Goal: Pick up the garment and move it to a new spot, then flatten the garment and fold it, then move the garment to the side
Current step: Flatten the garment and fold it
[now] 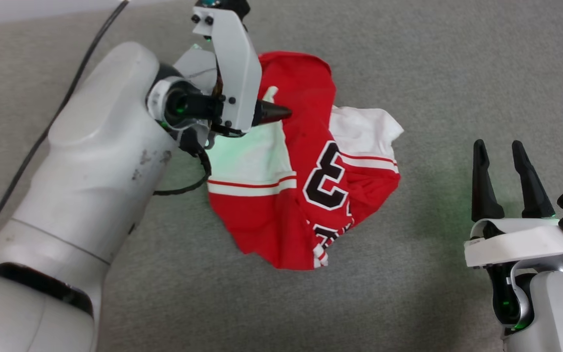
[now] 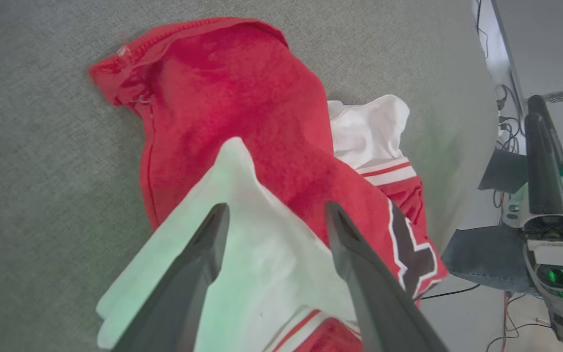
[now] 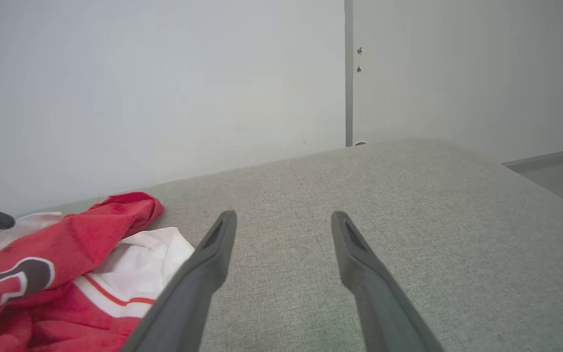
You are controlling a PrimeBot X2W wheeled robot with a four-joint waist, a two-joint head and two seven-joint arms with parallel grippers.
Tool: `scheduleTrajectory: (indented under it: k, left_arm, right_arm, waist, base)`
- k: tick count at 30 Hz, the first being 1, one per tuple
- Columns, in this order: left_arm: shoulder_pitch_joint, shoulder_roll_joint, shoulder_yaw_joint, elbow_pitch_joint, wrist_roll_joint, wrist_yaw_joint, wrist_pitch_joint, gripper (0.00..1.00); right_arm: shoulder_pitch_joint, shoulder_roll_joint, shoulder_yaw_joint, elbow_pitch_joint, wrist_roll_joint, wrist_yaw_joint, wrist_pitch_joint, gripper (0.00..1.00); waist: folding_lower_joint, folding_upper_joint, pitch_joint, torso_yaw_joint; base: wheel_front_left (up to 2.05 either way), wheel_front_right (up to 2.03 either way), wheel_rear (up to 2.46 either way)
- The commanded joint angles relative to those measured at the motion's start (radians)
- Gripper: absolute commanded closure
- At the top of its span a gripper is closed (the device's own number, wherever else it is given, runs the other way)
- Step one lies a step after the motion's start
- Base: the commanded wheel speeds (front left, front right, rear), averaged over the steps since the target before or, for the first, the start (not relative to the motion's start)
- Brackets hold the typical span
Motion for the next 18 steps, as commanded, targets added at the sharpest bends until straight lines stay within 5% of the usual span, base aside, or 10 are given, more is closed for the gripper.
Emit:
scheduleTrajectory:
  k: [1, 5, 6, 7, 18]
  left_arm:
    - [-0.013, 0.005, -0.021, 0.005, 0.022, 0.001, -0.005, 0.00]
    - [-0.009, 0.013, -0.062, 0.009, 0.037, 0.001, -0.013, 0.00]
    - [-0.007, 0.015, -0.067, 0.009, 0.034, 0.001, -0.015, 0.59]
    - [-0.006, 0.017, -0.067, 0.012, 0.028, 0.001, -0.022, 0.95]
    - [0.014, 0.025, -0.067, -0.065, -0.055, 0.001, -0.150, 1.00]
  right_arm:
    - [-0.016, 0.004, 0.010, -0.003, 0.015, 0.000, -0.005, 0.00]
    - [-0.016, 0.004, 0.020, 0.001, 0.033, 0.000, -0.005, 0.00]
    - [-0.015, 0.004, 0.020, 0.002, 0.034, 0.000, -0.005, 0.00]
    - [-0.013, 0.004, 0.018, 0.002, 0.033, 0.000, -0.005, 0.00]
    - [0.027, 0.003, -0.017, 0.010, -0.025, 0.000, -0.003, 0.00]
  waist:
    - [0.0000, 0.0000, 0.029, -0.028]
    - [0.0000, 0.0000, 0.034, -0.032]
    - [0.0000, 0.0000, 0.033, -0.032]
    - [0.0000, 0.0000, 0.031, -0.030]
    - [0.0000, 0.0000, -0.050, 0.106]
  base:
    - [0.00, 0.00, 0.00]
    - [0.00, 0.00, 0.00]
    - [0.00, 0.00, 0.00]
    - [0.00, 0.00, 0.00]
    - [0.00, 0.00, 0.00]
